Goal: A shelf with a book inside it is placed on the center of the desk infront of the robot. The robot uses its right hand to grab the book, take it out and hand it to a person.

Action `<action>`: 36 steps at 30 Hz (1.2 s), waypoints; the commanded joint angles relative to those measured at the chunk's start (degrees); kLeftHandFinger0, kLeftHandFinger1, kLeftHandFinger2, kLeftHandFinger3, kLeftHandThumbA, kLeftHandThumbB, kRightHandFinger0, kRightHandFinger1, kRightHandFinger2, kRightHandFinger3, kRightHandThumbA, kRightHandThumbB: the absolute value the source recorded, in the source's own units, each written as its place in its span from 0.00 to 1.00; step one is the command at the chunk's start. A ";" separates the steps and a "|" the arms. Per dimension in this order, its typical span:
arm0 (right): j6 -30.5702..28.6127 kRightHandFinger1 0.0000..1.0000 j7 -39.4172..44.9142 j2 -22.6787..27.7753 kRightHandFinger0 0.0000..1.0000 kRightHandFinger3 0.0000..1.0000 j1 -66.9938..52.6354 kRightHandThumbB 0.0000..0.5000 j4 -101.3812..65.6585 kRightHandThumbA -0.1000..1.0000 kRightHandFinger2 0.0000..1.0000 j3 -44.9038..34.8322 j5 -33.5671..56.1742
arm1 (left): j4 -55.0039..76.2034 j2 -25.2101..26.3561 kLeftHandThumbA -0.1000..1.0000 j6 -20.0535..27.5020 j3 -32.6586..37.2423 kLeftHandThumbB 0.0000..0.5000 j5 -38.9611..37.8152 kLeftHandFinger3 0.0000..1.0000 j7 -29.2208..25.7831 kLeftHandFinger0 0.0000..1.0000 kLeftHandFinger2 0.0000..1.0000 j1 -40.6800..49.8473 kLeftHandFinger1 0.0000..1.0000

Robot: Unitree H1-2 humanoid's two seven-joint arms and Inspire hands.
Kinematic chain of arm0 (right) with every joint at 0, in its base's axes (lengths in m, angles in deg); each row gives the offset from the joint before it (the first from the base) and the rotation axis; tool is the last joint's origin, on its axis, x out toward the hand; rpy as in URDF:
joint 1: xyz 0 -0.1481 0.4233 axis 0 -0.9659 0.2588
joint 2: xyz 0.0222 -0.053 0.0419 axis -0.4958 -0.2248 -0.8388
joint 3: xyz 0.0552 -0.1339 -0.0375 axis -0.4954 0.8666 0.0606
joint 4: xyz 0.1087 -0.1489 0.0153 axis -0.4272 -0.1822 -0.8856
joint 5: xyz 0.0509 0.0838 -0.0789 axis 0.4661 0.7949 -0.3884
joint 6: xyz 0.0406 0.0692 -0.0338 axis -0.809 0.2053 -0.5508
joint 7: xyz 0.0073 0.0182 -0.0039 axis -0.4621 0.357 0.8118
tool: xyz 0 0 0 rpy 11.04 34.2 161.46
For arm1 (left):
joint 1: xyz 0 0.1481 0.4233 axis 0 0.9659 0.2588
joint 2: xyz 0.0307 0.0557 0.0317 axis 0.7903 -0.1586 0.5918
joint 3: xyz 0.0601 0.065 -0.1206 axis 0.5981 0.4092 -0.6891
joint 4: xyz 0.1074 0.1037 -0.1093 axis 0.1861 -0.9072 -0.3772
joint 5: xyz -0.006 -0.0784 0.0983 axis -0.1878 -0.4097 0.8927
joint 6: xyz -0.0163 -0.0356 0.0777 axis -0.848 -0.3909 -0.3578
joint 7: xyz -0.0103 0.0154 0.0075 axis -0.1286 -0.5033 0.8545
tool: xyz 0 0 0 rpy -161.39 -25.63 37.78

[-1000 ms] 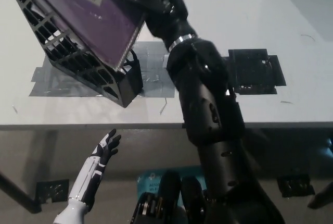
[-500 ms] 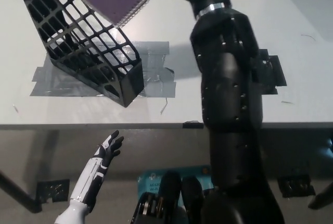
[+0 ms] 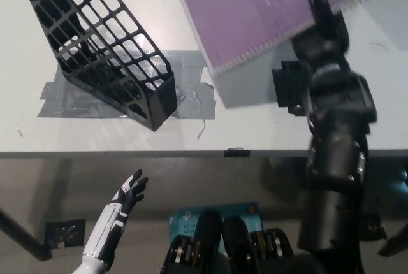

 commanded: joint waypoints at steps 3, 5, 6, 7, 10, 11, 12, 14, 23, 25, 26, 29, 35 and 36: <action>-1.82 0.00 -0.49 2.27 0.00 0.11 0.75 0.00 10.17 1.00 0.00 -1.69 3.39 | 1.60 0.40 1.00 1.32 -0.44 0.62 -0.04 1.00 0.20 1.00 1.00 0.53 1.00; -2.39 0.00 -0.03 2.43 0.00 0.20 0.53 0.00 11.71 1.00 0.00 -1.53 2.94 | 1.57 0.38 1.00 1.33 -0.44 0.62 -0.02 1.00 0.18 1.00 1.00 0.52 1.00; -3.30 0.00 0.51 2.70 0.00 0.23 0.14 0.00 14.48 1.00 0.00 -1.47 2.39 | 1.58 0.28 1.00 1.28 -0.33 0.63 0.18 1.00 0.13 1.00 1.00 0.39 1.00; -3.70 0.00 0.48 2.81 0.00 0.26 0.06 0.00 15.97 1.00 0.00 -1.55 2.31 | 1.54 0.24 1.00 1.27 -0.31 0.64 0.19 1.00 0.11 1.00 1.00 0.34 1.00; -4.93 0.00 -0.41 2.79 0.00 0.44 0.11 0.00 21.35 1.00 0.00 -2.22 2.52 | 1.73 0.17 1.00 0.90 -0.37 0.67 0.07 1.00 0.09 1.00 1.00 0.32 1.00; -6.02 0.00 0.04 2.92 0.00 0.55 0.29 0.00 24.27 1.00 0.02 -2.62 2.71 | 1.35 0.20 1.00 1.39 -0.36 0.66 -0.06 1.00 0.17 1.00 1.00 0.20 1.00; -6.71 0.00 0.27 3.02 0.00 0.60 0.43 0.00 26.10 1.00 0.04 -2.98 2.97 | 1.15 0.20 1.00 1.63 -0.33 0.66 -0.14 1.00 0.24 1.00 1.00 0.12 1.00; -8.31 0.00 0.20 3.57 0.00 0.73 1.35 0.00 30.62 0.97 0.20 -3.80 3.46 | 1.08 0.24 1.00 1.89 -0.31 0.65 -0.03 1.00 0.21 1.00 1.00 0.12 1.00; -11.95 0.22 3.95 4.89 0.15 0.81 3.00 0.33 36.26 0.99 0.52 -3.33 2.73 | 1.79 0.30 1.00 0.72 -0.55 0.66 -0.34 1.00 0.31 1.00 1.00 -0.55 1.00; -11.25 1.00 11.65 4.56 0.94 1.00 1.30 0.63 33.76 1.00 1.00 -1.83 3.61 | 1.75 0.39 1.00 0.81 -0.50 0.65 -0.18 1.00 0.34 1.00 1.00 -0.65 1.00; -10.18 1.00 16.29 4.52 1.00 1.00 0.49 0.63 32.57 1.00 1.00 -1.21 4.64 | 1.62 0.44 1.00 1.03 -0.47 0.65 -0.05 1.00 0.33 1.00 1.00 -0.73 1.00; -9.19 1.00 21.11 4.56 1.00 1.00 -1.04 0.86 29.18 1.00 1.00 1.65 3.86 | 1.75 0.47 1.00 0.99 -0.44 0.66 0.11 1.00 0.29 1.00 1.00 -0.66 1.00; -4.69 1.00 27.43 3.92 1.00 1.00 -6.57 0.93 9.86 1.00 1.00 8.71 5.65 | 2.09 0.39 1.00 -0.09 -0.50 0.67 -0.02 1.00 0.28 1.00 1.00 -1.00 1.00; -2.90 1.00 26.99 3.68 1.00 1.00 -8.04 0.93 3.80 1.00 1.00 10.06 7.04 | 2.06 0.32 1.00 -0.18 -0.55 0.66 -0.12 1.00 0.25 1.00 1.00 -1.16 1.00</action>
